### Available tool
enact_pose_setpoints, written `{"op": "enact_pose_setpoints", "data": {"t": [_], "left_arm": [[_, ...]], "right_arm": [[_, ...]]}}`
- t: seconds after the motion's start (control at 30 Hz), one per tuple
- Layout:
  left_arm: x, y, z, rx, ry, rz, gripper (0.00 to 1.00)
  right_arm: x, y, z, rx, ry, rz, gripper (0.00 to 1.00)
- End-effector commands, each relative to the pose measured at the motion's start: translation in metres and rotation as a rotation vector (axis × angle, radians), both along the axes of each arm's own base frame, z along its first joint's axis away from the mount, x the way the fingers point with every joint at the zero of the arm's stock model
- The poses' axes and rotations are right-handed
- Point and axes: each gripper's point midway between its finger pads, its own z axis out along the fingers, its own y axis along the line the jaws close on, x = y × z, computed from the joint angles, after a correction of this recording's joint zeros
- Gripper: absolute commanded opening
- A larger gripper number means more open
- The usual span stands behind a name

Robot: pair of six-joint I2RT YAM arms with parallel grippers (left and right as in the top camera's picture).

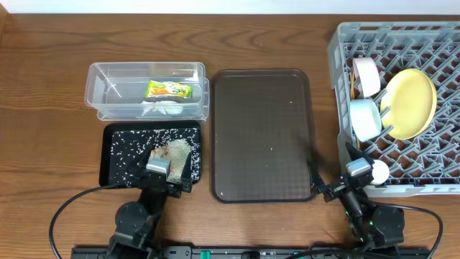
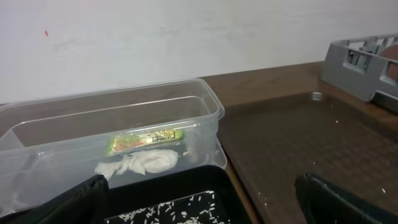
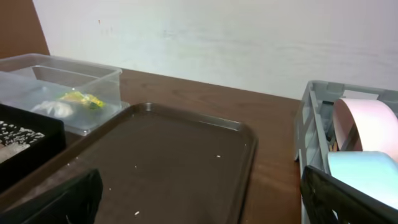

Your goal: Sort waste into correct bins and load items into the dishwasher rack

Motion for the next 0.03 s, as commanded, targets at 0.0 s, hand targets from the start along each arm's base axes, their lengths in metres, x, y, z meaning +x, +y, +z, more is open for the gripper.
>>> {"op": "enact_pose_setpoints", "data": {"t": [0.0], "left_arm": [[-0.0001,0.0025,-0.0167,0.016,0.046,0.011,0.97]], "right_arm": [[0.0003,-0.0017,-0.0004,0.012,0.004,-0.006,0.99]]}}
